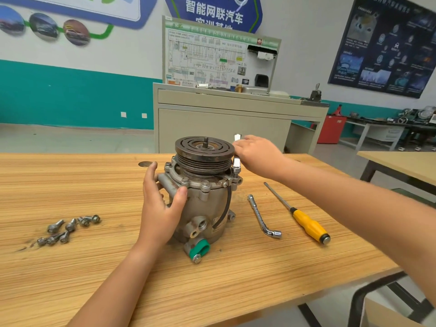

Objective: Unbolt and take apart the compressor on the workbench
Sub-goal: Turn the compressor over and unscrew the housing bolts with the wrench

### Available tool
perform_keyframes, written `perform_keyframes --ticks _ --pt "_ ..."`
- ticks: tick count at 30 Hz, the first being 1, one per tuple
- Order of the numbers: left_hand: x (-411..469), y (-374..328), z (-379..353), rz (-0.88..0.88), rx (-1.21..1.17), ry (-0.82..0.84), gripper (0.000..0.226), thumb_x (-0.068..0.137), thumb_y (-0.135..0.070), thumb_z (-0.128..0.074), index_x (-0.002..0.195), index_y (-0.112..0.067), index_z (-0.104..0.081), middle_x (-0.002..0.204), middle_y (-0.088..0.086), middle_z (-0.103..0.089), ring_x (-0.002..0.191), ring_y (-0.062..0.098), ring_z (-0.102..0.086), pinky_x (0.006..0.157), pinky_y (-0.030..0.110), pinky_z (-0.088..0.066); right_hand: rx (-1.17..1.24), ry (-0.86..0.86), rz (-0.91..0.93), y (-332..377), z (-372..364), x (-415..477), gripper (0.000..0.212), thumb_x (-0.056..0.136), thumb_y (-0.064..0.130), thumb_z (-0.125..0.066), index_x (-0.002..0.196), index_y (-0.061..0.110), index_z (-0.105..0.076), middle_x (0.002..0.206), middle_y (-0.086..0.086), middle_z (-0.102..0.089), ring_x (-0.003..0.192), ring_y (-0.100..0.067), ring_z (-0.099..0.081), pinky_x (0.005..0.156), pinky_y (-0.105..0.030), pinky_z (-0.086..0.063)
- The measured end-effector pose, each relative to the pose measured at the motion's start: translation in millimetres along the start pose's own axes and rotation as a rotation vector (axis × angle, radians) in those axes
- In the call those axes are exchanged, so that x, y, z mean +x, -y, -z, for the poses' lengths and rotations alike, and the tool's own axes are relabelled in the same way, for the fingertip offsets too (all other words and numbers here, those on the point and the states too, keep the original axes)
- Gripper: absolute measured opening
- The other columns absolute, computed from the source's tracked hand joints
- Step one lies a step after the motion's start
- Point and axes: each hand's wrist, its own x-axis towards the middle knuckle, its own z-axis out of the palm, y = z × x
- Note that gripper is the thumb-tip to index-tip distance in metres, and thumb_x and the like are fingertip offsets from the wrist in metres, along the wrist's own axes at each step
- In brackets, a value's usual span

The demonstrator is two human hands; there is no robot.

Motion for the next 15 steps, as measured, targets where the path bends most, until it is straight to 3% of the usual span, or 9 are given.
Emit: perform_keyframes --ticks 2,4,6,8,10,15 --pt "0 0 0 0.000 -0.001 0.000 0.086 0.067 -0.065 -0.049 0.142 -0.044 -0.015 0.150 -0.002 -0.026 0.132 0.023 -0.038 0.104 0.051 -0.040 0.064 -0.011 -0.072 2 -1 -5 0.033 0.096 0.006 -0.035 0.125 0.010 -0.050 0.123 -0.007 -0.059 0.111 -0.023 -0.054 0.099 -0.031 -0.035" --pt "0 0 0 -0.005 -0.003 -0.002 0.086 0.067 -0.065 -0.049 0.143 -0.043 -0.015 0.151 -0.002 -0.026 0.133 0.022 -0.038 0.104 0.051 -0.040 0.143 -0.060 -0.217 3 7 -19 0.027 0.099 0.013 -0.033 0.118 0.007 -0.051 0.106 -0.008 -0.064 0.096 -0.028 -0.059 0.081 -0.037 -0.044" --pt "0 1 0 -0.005 -0.003 -0.003 0.087 0.067 -0.064 -0.048 0.144 -0.040 -0.015 0.150 -0.001 -0.026 0.133 0.021 -0.037 0.105 0.050 -0.039 0.256 -0.093 -0.373 3 20 -37 0.024 0.100 0.020 -0.032 0.107 0.006 -0.050 0.082 -0.004 -0.057 0.074 -0.028 -0.056 0.061 -0.035 -0.040" --pt "1 1 -1 -0.006 0.000 -0.007 0.089 0.066 -0.064 -0.048 0.145 -0.037 -0.015 0.150 -0.001 -0.027 0.132 0.020 -0.038 0.104 0.050 -0.040 0.239 0.023 -0.459 5 36 -55 0.015 0.099 0.017 -0.034 0.093 0.011 -0.046 0.068 0.001 -0.046 0.057 -0.018 -0.045 0.050 -0.031 -0.030" --pt "1 1 -1 -0.009 0.005 -0.010 0.089 0.066 -0.064 -0.047 0.145 -0.035 -0.016 0.149 0.000 -0.028 0.131 0.019 -0.039 0.104 0.049 -0.041 0.185 0.183 -0.476 13 52 -70 0.017 0.096 0.012 -0.036 0.080 0.015 -0.040 0.064 0.000 -0.042 0.054 -0.014 -0.039 0.044 -0.027 -0.025" --pt "0 1 0 -0.013 0.007 -0.010 0.089 0.066 -0.063 -0.047 0.145 -0.035 -0.017 0.150 0.001 -0.030 0.131 0.018 -0.039 0.104 0.050 -0.040 0.027 0.370 -0.297 32 80 -85 0.014 0.093 0.008 -0.041 0.082 0.017 -0.038 0.062 0.003 -0.039 0.053 -0.010 -0.035 0.043 -0.024 -0.024"
